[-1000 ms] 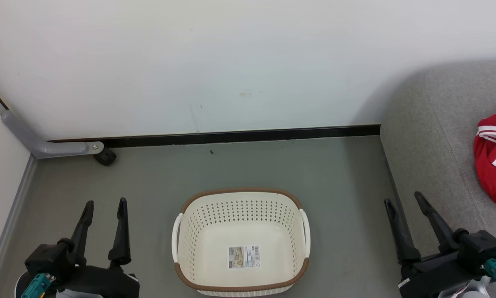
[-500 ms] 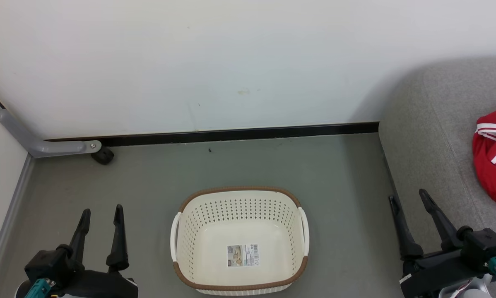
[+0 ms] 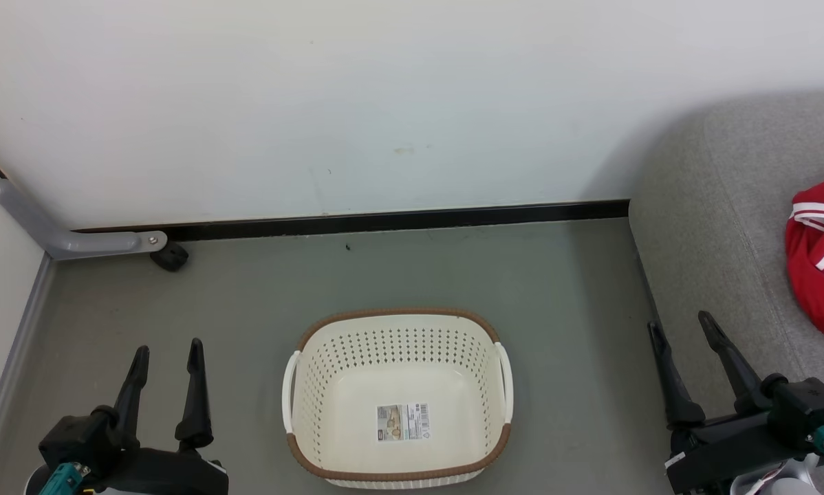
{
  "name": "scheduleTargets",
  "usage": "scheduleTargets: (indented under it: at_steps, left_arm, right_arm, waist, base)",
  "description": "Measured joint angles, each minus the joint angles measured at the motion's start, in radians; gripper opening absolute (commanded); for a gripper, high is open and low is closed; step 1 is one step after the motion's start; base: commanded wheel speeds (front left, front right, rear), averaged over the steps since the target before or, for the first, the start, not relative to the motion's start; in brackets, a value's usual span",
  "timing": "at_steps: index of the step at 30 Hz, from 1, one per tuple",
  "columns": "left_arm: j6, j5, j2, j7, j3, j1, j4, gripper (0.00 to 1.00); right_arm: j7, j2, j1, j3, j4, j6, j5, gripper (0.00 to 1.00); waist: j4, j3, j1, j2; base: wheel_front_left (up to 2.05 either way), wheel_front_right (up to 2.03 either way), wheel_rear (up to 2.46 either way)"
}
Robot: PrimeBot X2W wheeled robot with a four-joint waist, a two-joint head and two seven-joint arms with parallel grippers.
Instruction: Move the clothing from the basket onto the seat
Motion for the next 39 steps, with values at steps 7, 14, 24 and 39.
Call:
scheduleTargets:
  at_steps: [7,14,24,39]
  left_arm:
    - [-0.01,0.009,-0.005,0.0,0.016,0.0,0.005,1.0]
    - [-0.026,0.013,-0.016,0.0,0.026,0.0,0.012,1.0]
    - [-0.043,0.036,-0.033,0.0,0.04,0.0,0.021,0.0]
    - [-0.054,-0.037,-0.086,0.035,0.044,0.043,0.091,0.0]
  right_arm:
    - [0.0,0.012,0.0,-0.013,0.003,0.008,-0.01,1.0]
    - [0.0,0.022,0.0,-0.026,0.005,0.018,-0.019,1.0]
    - [0.001,0.033,0.001,-0.042,0.016,0.035,-0.027,0.0]
    - [0.032,0.074,0.047,-0.055,0.096,0.036,0.062,0.0]
  waist:
    - [-0.005,0.002,0.0,0.0]
    - [-0.01,0.003,0.0,0.0]
    - [-0.009,0.001,0.0,0.0]
    - [-0.013,-0.003,0.0,0.0]
  base:
    - [0.0,0.0,0.0]
    - [0.0,0.0,0.0]
    - [0.0,0.0,0.0]
    - [0.0,0.0,0.0]
